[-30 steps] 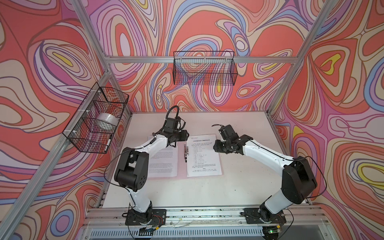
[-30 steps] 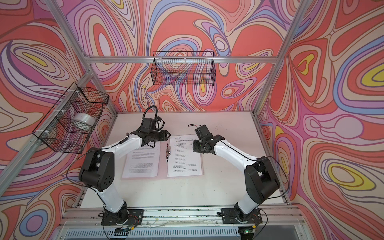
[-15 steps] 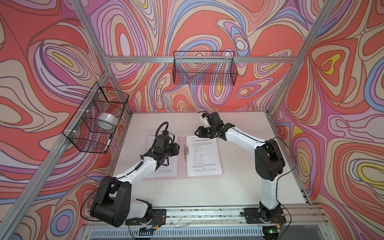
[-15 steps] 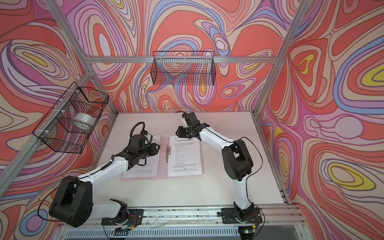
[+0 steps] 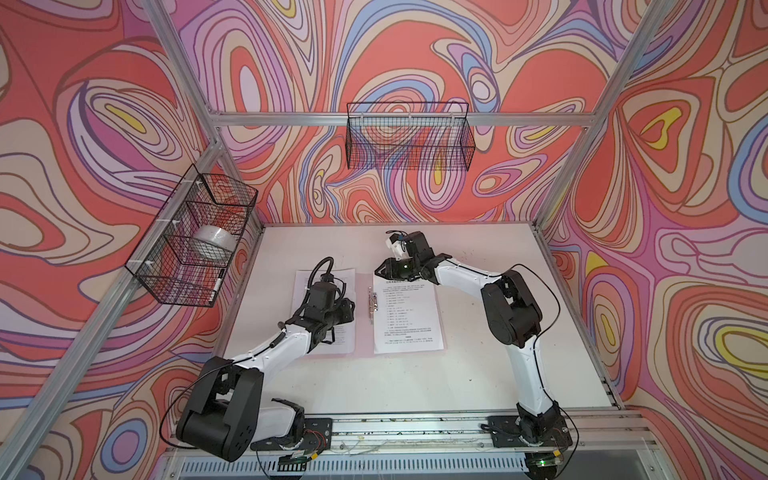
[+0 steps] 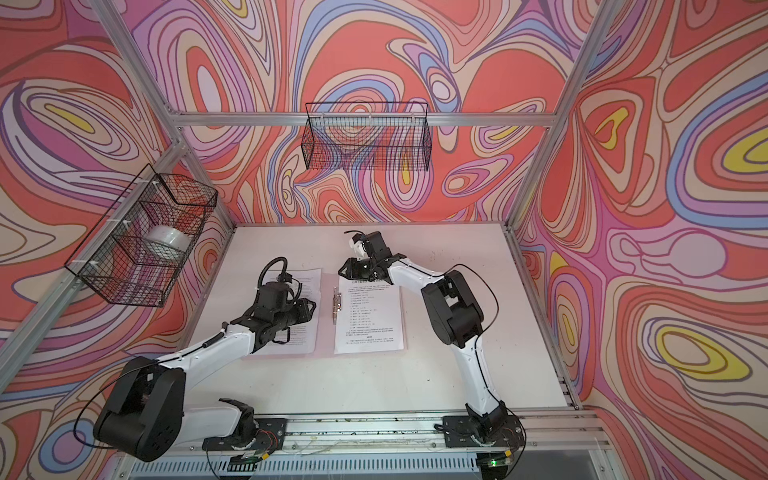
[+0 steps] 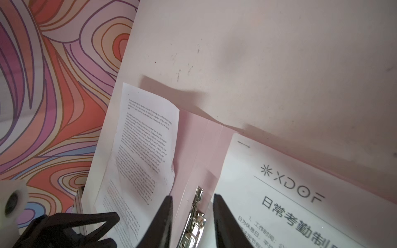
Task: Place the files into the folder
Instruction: 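Withdraw the left gripper toward the robot while the right gripper moves to the clip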
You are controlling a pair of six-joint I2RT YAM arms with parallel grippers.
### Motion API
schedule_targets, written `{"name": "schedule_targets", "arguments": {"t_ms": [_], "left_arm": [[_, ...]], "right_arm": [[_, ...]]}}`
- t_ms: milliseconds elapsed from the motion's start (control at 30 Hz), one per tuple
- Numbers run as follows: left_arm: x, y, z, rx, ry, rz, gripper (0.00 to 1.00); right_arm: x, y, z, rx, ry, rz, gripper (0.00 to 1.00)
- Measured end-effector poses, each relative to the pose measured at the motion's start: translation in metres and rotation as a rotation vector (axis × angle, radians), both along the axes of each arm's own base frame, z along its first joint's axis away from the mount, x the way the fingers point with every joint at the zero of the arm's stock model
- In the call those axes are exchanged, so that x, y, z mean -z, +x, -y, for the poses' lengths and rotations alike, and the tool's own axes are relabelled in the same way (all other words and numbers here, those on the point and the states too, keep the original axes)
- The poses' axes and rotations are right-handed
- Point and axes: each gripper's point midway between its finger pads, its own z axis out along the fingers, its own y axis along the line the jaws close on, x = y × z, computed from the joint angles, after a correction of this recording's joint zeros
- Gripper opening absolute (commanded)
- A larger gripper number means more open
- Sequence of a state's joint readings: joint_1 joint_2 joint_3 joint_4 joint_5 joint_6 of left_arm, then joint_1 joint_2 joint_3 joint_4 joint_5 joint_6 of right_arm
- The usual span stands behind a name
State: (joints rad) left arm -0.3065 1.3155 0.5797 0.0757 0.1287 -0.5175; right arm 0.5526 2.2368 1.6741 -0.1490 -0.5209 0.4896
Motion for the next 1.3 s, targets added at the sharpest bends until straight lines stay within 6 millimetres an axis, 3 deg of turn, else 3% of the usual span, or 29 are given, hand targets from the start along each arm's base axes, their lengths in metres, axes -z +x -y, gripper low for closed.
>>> {"name": "schedule_targets", "arguments": {"t_ms": [100, 333, 600, 1300], "left_arm": [[0.004, -0.003, 0.001, 0.006, -0.006, -0.003, 0.37], [0.013, -0.006, -0.001, 0.004, -0.030, -0.011, 0.37], [0.042, -0.021, -0.007, -0.006, -0.050, -0.080, 0.36], [0.048, -0.017, -0.007, -0.012, -0.099, -0.088, 0.35]], "right_arm": [[0.010, -0.001, -0.007, -0.018, 0.007, -0.017, 0.43], [0.014, 0.000, -0.019, -0.042, 0.017, -0.020, 0.43], [0.016, 0.007, -0.023, -0.044, 0.018, -0.012, 0.42], [0.046, -0.010, -0.035, -0.096, 0.009, -0.082, 0.42]]}}
